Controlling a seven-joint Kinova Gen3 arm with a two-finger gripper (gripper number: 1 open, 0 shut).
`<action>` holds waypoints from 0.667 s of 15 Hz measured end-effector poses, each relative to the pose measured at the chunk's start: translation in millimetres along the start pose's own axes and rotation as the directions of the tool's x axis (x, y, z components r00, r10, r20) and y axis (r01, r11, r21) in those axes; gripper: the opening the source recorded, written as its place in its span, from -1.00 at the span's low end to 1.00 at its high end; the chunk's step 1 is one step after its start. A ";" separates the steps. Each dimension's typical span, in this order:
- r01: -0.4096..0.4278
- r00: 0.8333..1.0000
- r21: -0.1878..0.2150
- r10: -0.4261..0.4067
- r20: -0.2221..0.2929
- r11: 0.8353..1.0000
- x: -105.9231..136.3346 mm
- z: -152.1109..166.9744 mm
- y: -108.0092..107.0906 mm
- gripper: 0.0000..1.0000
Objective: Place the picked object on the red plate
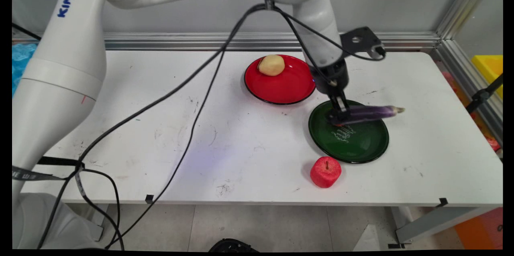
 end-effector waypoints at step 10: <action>-0.026 0.998 0.092 0.020 0.065 0.995 -32.6 -45.4 -62.0 -1.00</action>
